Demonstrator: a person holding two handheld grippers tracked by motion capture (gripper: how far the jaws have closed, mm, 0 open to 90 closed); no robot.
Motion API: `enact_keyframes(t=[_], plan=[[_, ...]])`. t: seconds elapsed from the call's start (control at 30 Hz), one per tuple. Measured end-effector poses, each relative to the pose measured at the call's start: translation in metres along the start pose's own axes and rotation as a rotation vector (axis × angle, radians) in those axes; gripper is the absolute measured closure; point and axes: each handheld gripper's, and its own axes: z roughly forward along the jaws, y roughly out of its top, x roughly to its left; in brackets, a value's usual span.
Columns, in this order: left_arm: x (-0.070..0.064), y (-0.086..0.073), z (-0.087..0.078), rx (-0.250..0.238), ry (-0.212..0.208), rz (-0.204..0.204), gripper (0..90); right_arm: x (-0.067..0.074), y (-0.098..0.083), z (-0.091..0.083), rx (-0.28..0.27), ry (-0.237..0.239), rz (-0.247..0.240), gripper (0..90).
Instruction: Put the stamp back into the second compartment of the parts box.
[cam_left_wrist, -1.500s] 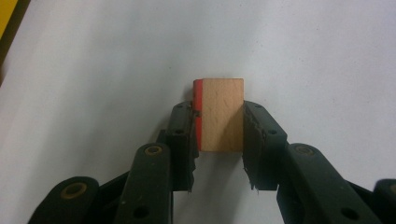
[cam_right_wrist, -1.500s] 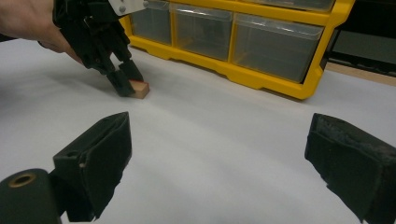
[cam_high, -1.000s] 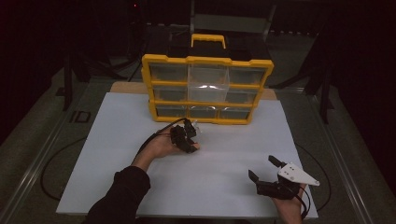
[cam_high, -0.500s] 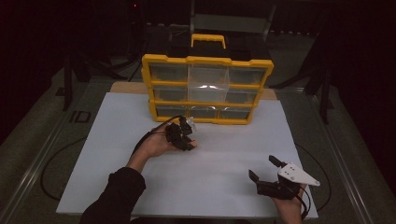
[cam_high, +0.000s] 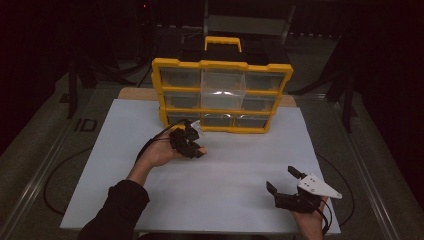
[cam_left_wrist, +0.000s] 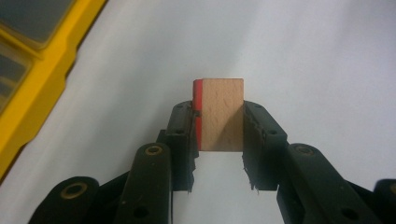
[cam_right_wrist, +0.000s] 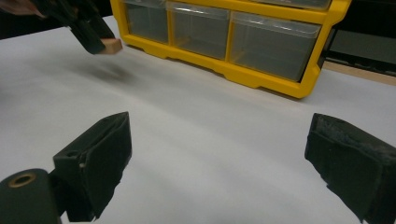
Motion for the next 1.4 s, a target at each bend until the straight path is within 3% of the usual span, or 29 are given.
enact_keyframes(t=[0.3, 0.8, 0.87, 1.1, 1.4], plan=[[0.001, -0.006, -0.019, -0.030, 0.014, -0.017, 66.9, 0.000, 0.000, 0.006, -0.001, 0.006, -0.003, 7.0], [0.000, -0.013, -0.042, -0.034, 0.027, -0.005, 66.9, 0.001, 0.000, 0.007, -0.003, 0.009, -0.003, 7.1], [0.001, -0.015, -0.047, -0.045, 0.048, -0.011, 66.8, 0.001, 0.000, 0.007, -0.001, 0.010, -0.005, 7.1], [0.003, -0.018, -0.060, -0.064, 0.056, -0.022, 66.8, 0.001, 0.000, 0.007, -0.001, 0.012, -0.002, 7.1], [0.005, -0.018, -0.073, -0.060, 0.053, -0.006, 66.9, 0.001, 0.000, 0.008, 0.000, 0.014, -0.003, 7.0]])
